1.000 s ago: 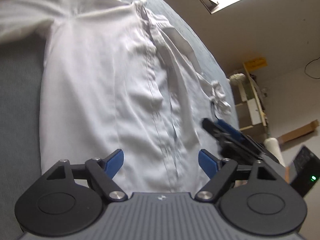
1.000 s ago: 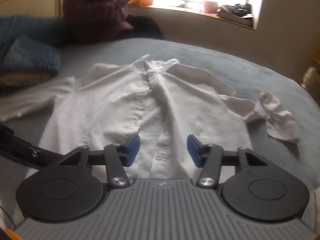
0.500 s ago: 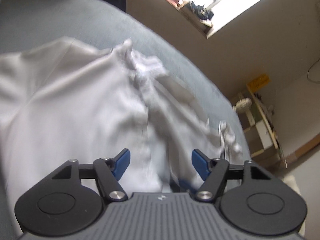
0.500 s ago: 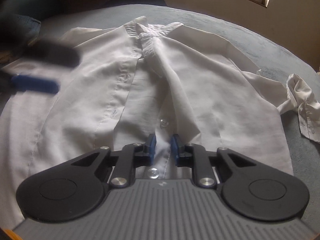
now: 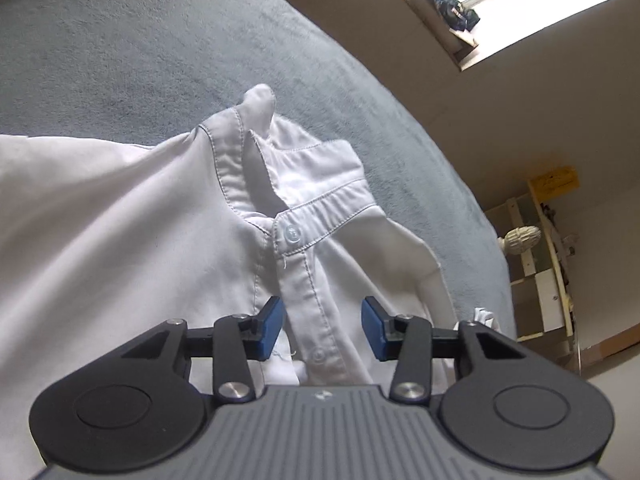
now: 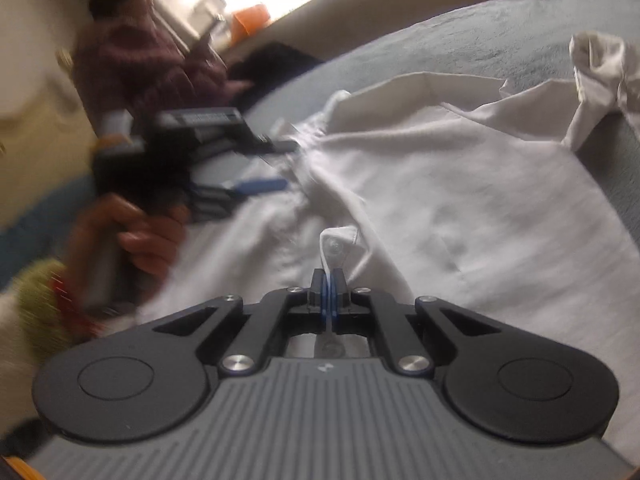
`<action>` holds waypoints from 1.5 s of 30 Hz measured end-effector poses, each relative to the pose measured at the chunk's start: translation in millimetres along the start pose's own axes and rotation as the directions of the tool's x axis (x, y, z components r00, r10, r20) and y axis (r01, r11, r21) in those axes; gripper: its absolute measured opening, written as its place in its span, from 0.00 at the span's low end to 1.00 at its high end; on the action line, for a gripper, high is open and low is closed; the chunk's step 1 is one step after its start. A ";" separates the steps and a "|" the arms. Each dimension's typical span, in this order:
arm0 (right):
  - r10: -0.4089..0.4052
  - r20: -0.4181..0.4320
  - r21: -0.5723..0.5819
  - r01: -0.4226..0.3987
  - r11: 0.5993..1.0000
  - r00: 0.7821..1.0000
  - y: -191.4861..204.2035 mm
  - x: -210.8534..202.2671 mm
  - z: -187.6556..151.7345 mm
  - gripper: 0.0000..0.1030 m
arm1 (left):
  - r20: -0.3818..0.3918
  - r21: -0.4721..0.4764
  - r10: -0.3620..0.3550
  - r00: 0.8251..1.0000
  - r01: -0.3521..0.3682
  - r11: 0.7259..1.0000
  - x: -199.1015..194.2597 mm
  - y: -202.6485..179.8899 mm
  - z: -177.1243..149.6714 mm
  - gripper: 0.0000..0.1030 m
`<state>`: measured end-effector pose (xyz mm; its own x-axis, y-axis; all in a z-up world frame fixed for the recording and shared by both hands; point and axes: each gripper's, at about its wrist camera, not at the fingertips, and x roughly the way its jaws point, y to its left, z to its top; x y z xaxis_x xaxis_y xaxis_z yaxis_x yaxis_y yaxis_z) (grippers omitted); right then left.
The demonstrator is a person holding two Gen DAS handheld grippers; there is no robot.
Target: Fold clothes
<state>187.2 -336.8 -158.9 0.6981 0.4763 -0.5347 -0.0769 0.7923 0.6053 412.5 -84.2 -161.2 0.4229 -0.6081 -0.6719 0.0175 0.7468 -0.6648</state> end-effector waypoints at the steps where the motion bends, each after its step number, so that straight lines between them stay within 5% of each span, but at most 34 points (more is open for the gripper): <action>1: 0.039 0.003 0.031 -0.039 0.999 0.999 -4.0 -1.8 1.0 0.00 | -0.006 0.006 0.003 1.000 -0.002 1.000 2.9 -0.9 0.0 0.42; 5: 0.124 0.002 0.105 -0.124 0.987 0.992 -16.1 -3.3 0.7 0.00 | -0.016 0.021 0.021 1.000 -0.021 1.000 15.1 -5.4 1.2 0.33; 9: 0.160 -0.014 0.124 -0.158 0.980 0.987 -21.6 0.3 -1.3 0.00 | -0.012 0.031 0.056 0.998 -0.056 0.998 24.0 -9.8 5.3 0.13; 12: 0.171 -0.019 0.121 -0.167 0.979 0.985 -21.0 3.9 -1.0 0.00 | 0.000 0.023 0.088 0.996 -0.088 0.996 23.7 -10.0 8.6 0.12; 22: 0.220 0.014 0.185 -0.219 0.958 0.975 -30.2 10.0 3.1 0.00 | 0.059 0.007 0.140 0.988 -0.141 0.990 8.5 -10.8 30.3 0.42; 29: 0.238 0.014 0.163 -0.237 0.958 0.971 -25.6 6.8 2.4 0.00 | 0.085 0.083 0.201 0.976 -0.208 0.975 19.8 -23.9 43.2 0.42; 39: 0.247 0.022 0.167 -0.247 0.955 0.969 -27.8 8.8 3.6 0.00 | 0.095 0.130 0.265 0.959 -0.276 0.952 31.7 -32.1 44.5 0.03; 45: 0.263 0.053 0.166 -0.268 0.949 0.963 -27.0 2.7 6.0 0.00 | 0.176 0.156 0.243 0.954 -0.271 0.950 16.0 -43.6 49.8 0.02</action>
<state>195.4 -359.2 -173.1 0.6901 0.6469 -0.3244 -0.1421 0.5607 0.8158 463.6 -113.1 -126.7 0.5667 -0.3509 -0.7455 0.0433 0.9162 -0.3984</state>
